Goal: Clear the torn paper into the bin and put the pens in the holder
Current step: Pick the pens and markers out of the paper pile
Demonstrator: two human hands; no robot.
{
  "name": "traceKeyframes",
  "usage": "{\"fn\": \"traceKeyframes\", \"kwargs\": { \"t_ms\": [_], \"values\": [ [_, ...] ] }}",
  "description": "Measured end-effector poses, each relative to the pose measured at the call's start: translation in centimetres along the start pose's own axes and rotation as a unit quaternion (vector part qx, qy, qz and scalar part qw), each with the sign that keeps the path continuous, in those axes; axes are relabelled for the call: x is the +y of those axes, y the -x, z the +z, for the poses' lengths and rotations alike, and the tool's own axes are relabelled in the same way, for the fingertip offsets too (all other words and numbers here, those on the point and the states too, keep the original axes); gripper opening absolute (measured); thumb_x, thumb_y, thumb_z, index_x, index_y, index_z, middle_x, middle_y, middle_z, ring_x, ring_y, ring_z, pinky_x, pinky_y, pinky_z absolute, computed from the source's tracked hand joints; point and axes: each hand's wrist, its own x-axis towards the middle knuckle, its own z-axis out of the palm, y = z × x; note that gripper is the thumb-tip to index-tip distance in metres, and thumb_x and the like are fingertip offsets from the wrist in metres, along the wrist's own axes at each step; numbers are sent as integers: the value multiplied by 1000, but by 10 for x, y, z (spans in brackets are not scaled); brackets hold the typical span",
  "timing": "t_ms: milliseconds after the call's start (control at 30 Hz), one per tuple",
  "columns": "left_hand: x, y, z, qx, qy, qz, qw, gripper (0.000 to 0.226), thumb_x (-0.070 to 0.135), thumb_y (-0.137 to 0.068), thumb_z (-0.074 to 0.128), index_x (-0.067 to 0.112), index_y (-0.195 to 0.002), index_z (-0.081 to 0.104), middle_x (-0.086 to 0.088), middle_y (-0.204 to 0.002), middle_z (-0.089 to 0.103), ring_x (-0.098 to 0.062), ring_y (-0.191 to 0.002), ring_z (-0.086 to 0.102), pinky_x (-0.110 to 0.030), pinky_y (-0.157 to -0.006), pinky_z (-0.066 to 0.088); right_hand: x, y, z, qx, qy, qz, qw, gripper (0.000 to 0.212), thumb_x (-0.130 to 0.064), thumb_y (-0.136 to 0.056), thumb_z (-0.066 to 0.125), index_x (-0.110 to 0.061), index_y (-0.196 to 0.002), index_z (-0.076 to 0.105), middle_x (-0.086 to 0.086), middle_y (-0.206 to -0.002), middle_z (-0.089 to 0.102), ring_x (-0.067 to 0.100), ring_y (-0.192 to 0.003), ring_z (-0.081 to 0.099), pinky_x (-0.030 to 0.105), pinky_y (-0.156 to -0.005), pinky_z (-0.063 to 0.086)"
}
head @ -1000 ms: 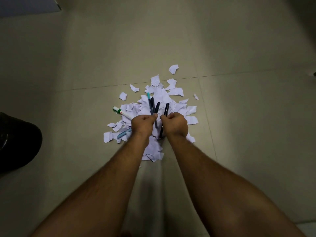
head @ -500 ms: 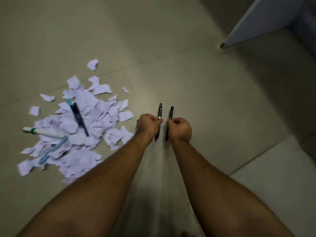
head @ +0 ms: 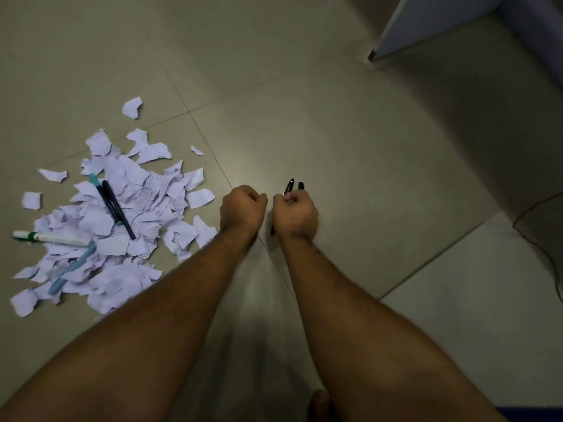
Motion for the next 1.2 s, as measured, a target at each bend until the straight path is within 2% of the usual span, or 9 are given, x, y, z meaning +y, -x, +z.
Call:
{"fn": "traceKeyframes", "kwargs": {
  "t_ms": [133,267,400,567,733,867,967,1100,1200],
  "values": [
    [-23,-4,-49,73,43,-28,996,24,28,-89,60,7,-82,70,-10,-86,72,-25,-79,62,-25,-70,41,-33,33,37,-73,-23,-44,996,10,-31,-81,62,-23,-85,64,-1,-84,72,24,-82,67,27,-67,48],
    [-62,-16,-103,173,67,-67,980,23,24,-92,58,5,-93,70,-14,-100,72,-32,-96,63,-25,-76,39,-57,65,87,-147,8,-116,982,13,-28,-84,62,-20,-90,70,4,-95,74,29,-91,67,27,-72,46],
    [-108,-22,-147,250,67,-126,958,19,22,-90,60,8,-97,69,-12,-104,71,-33,-101,63,-25,-76,38,-73,102,138,-222,65,-187,955,15,-27,-85,60,-20,-90,72,4,-95,74,28,-92,66,28,-74,47],
    [-140,-25,-164,237,39,-159,958,18,19,-89,60,9,-102,68,-12,-106,70,-32,-100,63,-26,-73,38,-70,119,167,-238,127,-225,936,19,-24,-84,61,-17,-97,72,8,-102,73,31,-98,65,32,-80,51],
    [-150,-35,-165,193,13,-195,962,27,30,-87,64,9,-102,71,-12,-105,72,-34,-97,65,-29,-73,44,-73,121,174,-243,180,-262,917,28,-32,-87,61,-19,-110,69,7,-112,71,29,-105,63,33,-85,49],
    [-146,-48,-172,157,-13,-236,959,32,32,-84,69,6,-103,69,-17,-108,70,-36,-97,66,-35,-73,51,-82,126,183,-257,171,-246,919,24,-22,-86,60,-20,-107,70,7,-109,71,30,-102,64,32,-84,49],
    [-146,-54,-180,136,-12,-234,962,36,31,-80,73,6,-104,67,-17,-109,70,-36,-99,66,-34,-76,52,-82,127,189,-272,211,-249,905,24,-24,-86,62,-19,-108,69,9,-110,70,30,-103,65,33,-84,51],
    [-149,-58,-186,127,13,-238,963,37,36,-73,78,7,-92,66,-15,-99,72,-32,-87,69,-36,-75,59,-84,129,192,-262,245,-293,886,25,-29,-90,59,-16,-111,66,9,-110,69,29,-101,65,35,-81,53],
    [-148,-56,-190,148,-6,-212,966,44,41,-73,77,4,-94,68,-15,-99,71,-31,-89,68,-32,-67,51,-84,133,195,-258,263,-312,876,27,-32,-93,58,-14,-114,63,9,-113,68,28,-103,64,36,-81,52]
  ]
}}
